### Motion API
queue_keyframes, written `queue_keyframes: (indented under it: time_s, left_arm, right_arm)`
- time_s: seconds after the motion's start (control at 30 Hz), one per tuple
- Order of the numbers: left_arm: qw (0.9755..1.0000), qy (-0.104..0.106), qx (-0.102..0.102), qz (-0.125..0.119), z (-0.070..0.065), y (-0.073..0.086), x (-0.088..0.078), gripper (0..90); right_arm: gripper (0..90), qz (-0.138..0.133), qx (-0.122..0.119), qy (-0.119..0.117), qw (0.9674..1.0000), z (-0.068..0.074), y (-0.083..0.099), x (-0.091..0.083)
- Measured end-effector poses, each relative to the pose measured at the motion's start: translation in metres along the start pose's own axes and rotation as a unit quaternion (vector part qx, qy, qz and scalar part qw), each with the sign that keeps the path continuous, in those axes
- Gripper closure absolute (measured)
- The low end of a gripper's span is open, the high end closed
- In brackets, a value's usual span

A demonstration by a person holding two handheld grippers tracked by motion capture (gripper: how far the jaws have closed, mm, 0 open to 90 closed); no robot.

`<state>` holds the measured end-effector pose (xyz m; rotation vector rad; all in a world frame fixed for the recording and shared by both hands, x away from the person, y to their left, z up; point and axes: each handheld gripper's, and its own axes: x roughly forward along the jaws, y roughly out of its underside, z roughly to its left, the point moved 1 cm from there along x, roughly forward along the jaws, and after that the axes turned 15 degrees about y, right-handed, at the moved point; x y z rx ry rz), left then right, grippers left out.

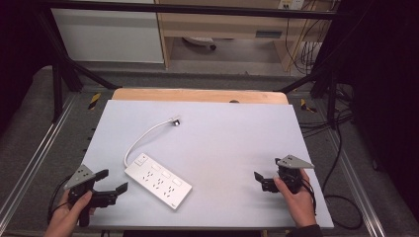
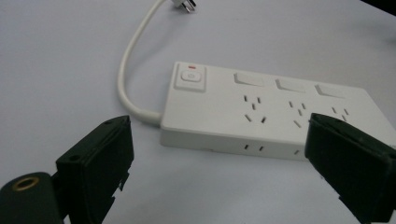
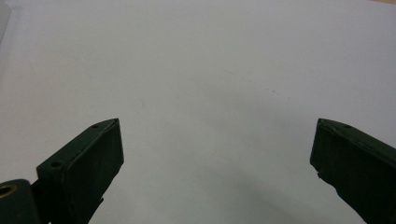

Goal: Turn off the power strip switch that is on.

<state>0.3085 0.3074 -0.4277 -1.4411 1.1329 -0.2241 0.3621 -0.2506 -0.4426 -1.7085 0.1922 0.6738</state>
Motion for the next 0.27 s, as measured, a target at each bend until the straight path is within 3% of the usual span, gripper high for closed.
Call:
queue_keyframes:
  time_s: [0.13,0.27]
  left_arm:
    - [0.9998,-0.011,0.011,0.014,-0.004,0.003,0.005,8.5]
    - [0.9999,-0.006,0.000,0.015,-0.003,0.005,0.006,9.4]
  right_arm:
    - [2.8,0.008,-0.001,0.004,1.0000,0.000,0.001,0.002]
    - [2.7,0.039,0.000,0.025,0.9989,-0.002,0.005,0.013]
